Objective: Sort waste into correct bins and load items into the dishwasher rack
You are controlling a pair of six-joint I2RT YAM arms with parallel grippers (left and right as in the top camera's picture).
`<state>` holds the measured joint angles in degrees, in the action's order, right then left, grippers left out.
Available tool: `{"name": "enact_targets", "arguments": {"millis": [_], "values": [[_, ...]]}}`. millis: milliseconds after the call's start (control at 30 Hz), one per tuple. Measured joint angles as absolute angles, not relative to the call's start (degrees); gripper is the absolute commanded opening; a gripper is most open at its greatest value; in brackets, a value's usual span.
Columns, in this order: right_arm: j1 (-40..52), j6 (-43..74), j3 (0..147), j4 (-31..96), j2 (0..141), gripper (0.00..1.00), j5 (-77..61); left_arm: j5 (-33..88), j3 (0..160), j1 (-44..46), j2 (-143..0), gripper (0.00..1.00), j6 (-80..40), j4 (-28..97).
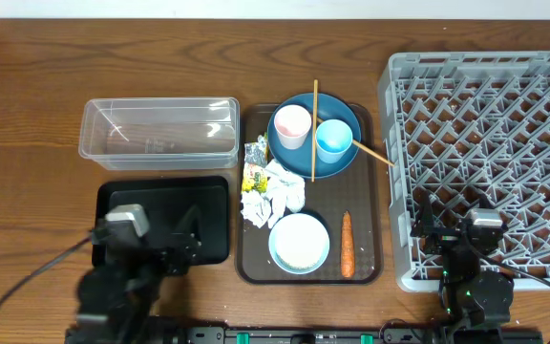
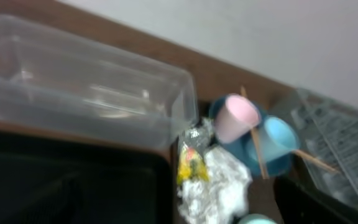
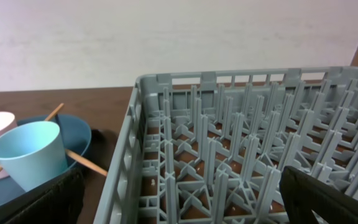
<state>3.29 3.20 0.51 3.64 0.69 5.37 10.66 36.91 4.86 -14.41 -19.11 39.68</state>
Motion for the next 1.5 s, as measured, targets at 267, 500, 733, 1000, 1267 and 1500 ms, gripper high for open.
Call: {"name": "enact_targets", "arguments": {"millis": [267,500,733,1000,1267,1500], "values": [[3.3,3.2,0.5,3.6,0.7,0.99,5.3,22.7,69.5,4.9,-38.2,0.98,-19.7,56.5],[3.3,3.2,0.5,3.6,0.7,0.99,5.3,25.1,71.9,5.2,-47.6,0.88,-29.2,61.0],[3.3,3.2,0.5,3.6,0.7,0.99,5.3,16.2,69.2,14.3,-55.8,0.89,-42.2,63.6],[3.3,3.2,0.5,3.6,0.7,0.99,5.3,8.1,68.1,30.2,-73.4,0.93,-49.5,53.6],[3.3,3.2,0.5,3.6,0.7,0.99,5.3,6.6,68.0,35.5,-92.0,1.00,-50.8,48.1],[3.3,3.2,0.5,3.6,0.7,0.99,5.3,3.9,68.0,35.4,-99.9,1.00,-50.8,45.8]]}}
